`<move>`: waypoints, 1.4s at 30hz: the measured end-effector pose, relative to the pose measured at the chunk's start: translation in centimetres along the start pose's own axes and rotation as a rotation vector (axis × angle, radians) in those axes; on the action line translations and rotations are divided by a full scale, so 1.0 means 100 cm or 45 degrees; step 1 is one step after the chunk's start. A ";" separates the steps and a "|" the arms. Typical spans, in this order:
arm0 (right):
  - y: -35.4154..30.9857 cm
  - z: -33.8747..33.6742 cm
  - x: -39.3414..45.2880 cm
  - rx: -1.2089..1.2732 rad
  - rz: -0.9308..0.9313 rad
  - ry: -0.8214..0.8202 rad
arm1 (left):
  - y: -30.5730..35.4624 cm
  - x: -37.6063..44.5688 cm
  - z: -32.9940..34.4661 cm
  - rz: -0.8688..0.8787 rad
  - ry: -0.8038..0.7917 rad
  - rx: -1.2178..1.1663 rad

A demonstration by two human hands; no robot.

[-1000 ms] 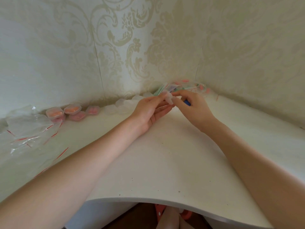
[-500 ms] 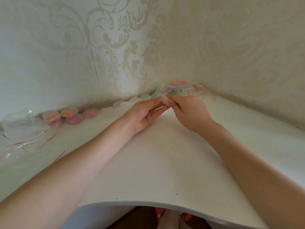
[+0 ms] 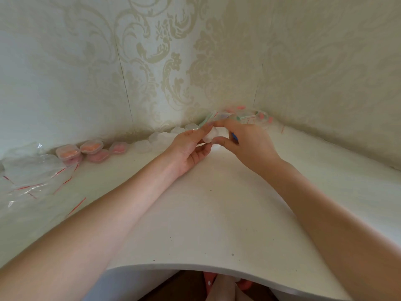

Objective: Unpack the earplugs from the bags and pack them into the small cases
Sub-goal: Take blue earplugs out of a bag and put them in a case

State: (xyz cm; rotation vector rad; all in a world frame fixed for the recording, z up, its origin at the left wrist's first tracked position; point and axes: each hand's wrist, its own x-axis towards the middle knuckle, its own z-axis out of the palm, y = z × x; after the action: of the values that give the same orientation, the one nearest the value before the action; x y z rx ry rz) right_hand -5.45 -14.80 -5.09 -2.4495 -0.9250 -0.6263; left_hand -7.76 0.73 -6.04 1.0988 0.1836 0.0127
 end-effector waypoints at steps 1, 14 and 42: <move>0.001 0.001 0.000 -0.009 0.008 -0.002 | -0.001 0.000 0.001 0.003 0.003 -0.002; -0.003 0.004 -0.003 -0.225 -0.010 0.035 | 0.001 -0.002 -0.004 -0.027 -0.276 -0.210; -0.003 0.007 0.006 1.003 0.522 0.014 | 0.001 -0.001 -0.004 -0.190 -0.259 -0.249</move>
State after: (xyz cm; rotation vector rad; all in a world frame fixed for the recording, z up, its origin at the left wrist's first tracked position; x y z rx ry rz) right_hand -5.03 -13.95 -5.22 -1.8221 -0.4940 -0.0880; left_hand -7.89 1.10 -6.15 0.8827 0.0793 -0.2102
